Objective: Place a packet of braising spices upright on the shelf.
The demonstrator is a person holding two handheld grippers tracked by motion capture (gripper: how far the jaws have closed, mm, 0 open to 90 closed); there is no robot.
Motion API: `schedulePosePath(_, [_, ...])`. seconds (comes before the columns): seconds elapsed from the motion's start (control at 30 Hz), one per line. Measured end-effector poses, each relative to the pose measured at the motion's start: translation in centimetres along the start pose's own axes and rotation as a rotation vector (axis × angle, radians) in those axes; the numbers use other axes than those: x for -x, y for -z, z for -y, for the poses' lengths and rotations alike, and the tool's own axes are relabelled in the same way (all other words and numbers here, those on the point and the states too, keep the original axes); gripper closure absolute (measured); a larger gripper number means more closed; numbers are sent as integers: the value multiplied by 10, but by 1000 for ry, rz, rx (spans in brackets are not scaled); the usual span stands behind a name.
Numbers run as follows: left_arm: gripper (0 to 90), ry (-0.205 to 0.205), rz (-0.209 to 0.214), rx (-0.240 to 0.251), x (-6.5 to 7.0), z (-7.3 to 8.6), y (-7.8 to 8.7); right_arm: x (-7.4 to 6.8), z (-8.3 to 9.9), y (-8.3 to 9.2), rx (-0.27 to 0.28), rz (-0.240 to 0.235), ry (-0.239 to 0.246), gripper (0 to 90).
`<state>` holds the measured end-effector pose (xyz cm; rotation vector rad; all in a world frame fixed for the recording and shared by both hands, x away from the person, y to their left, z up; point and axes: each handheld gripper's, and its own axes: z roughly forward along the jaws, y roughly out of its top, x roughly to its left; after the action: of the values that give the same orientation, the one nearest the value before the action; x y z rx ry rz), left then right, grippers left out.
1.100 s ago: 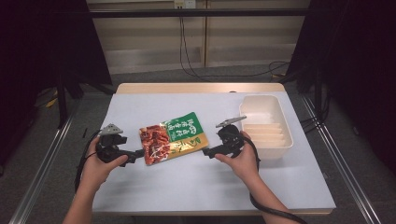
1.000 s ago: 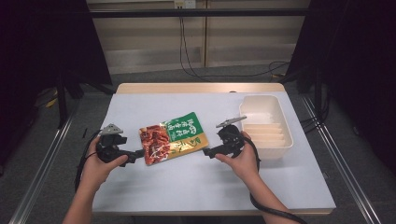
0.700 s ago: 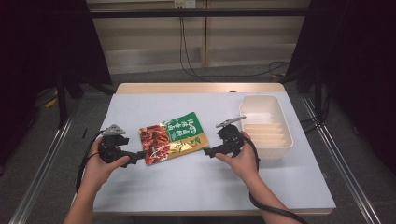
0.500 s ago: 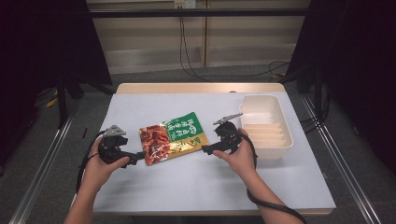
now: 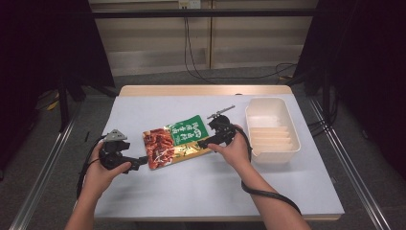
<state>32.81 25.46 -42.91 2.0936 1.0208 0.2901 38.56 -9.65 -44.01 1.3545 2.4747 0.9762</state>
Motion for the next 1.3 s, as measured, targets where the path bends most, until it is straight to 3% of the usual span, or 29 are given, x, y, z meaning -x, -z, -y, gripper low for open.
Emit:
schedulePosePath(0.37, [45, -8, -4, 1, -1, 0, 2, 2, -21, -16, 0, -17, -18, 155])
schedulePosePath(0.77, [47, -11, -13, -5, -1, 0, 1, 15, -16, -34, -41, -9, -64, 309])
schedulePosePath(0.93, [47, -10, -17, -3, -2, 1, 0, 17, -15, -38, -53, -32, -82, 382])
schedulePosePath(1.07, [47, -10, -13, -2, -2, 1, 0, 18, -17, -39, -57, -31, -78, 404])
schedulePosePath(1.3, [48, -12, -16, -8, -3, 1, 0, 21, -20, -37, -59, -41, -117, 438])
